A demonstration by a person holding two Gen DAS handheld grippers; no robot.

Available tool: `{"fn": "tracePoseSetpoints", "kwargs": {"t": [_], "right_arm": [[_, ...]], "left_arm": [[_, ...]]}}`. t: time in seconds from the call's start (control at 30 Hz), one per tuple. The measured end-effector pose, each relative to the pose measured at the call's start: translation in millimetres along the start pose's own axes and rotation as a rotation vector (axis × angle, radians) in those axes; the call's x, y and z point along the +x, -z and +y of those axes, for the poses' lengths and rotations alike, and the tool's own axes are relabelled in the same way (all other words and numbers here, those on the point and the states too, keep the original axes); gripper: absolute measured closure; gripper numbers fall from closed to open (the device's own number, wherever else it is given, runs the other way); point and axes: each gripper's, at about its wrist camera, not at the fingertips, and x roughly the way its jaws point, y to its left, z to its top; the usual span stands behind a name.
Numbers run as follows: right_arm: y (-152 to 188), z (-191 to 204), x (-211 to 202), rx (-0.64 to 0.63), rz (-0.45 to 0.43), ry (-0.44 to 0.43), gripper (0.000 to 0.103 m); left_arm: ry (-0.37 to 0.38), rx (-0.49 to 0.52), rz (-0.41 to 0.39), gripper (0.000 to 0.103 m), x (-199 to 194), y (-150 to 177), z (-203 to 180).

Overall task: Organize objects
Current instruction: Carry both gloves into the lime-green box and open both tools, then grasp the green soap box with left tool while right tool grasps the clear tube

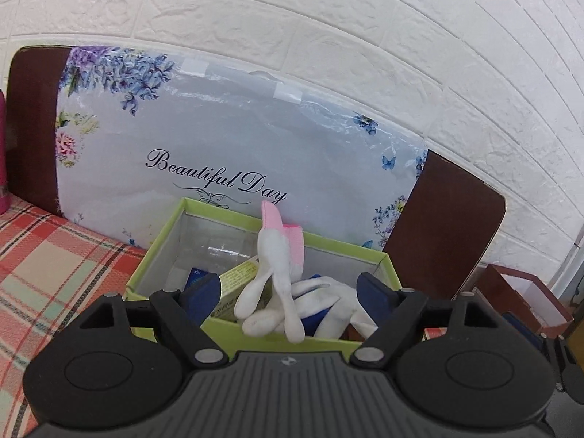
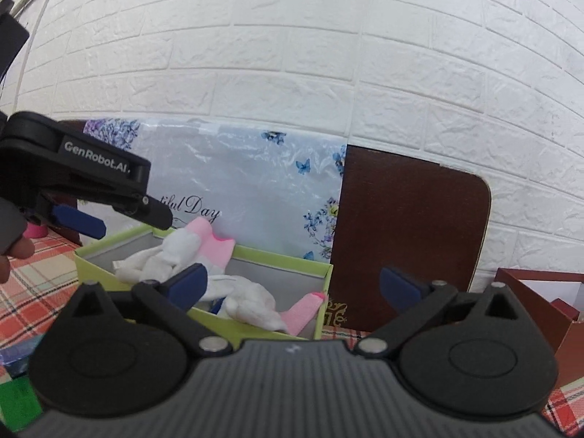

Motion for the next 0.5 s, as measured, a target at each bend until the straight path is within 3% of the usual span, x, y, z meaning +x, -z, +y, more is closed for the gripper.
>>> {"fn": "tracePoseSetpoints", "kwargs": {"t": [0.23, 0.5], "right_arm": [[12.8, -5.9, -60.0, 0.101, 0.049, -0.009, 0.000], [45.6, -3.3, -105.8, 0.186, 0.139, -0.024, 0.000]], "left_arm": [[-0.032, 0.011, 0.056, 0.017, -44.9, 36.4, -7.8], [-0.055, -0.001, 0.145, 0.017, -69.3, 83.1, -4.5]]}}
